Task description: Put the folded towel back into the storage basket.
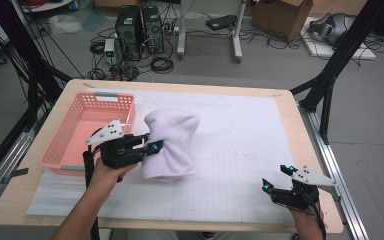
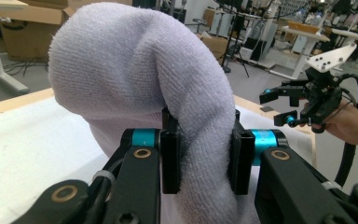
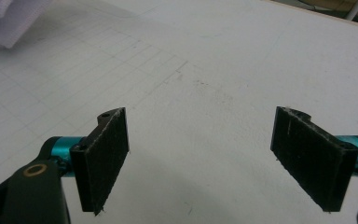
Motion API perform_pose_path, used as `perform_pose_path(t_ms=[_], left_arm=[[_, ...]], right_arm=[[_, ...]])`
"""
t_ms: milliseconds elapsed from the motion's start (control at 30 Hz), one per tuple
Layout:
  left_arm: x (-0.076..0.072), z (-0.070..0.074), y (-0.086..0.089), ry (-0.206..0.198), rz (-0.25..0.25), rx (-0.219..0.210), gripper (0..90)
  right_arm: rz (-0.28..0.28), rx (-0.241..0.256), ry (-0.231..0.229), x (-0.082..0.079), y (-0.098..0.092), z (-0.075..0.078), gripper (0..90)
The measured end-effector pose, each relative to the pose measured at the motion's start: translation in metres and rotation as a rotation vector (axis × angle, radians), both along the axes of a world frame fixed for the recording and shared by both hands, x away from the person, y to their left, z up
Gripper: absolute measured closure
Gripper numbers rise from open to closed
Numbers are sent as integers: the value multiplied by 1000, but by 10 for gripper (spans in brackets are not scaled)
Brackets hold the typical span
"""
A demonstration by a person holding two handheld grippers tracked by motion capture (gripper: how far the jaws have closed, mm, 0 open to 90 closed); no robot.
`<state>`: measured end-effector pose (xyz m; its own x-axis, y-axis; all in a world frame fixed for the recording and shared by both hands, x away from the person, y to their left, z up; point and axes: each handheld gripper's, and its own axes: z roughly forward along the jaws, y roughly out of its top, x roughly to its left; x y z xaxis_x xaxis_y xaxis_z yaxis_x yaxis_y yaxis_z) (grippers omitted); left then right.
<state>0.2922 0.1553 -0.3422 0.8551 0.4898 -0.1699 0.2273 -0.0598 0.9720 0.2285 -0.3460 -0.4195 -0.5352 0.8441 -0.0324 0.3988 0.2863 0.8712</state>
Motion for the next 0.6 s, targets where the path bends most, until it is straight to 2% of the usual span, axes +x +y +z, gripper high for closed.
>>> perform_pose_path(t_ms=[300, 600], left_arm=[[-7, 9, 23, 6, 28, -23, 718], [-14, 19, 47, -17, 68, -35, 719]], right_arm=[[-3, 1, -7, 0, -1, 1, 179], [3, -4, -7, -1, 1, 2, 179]])
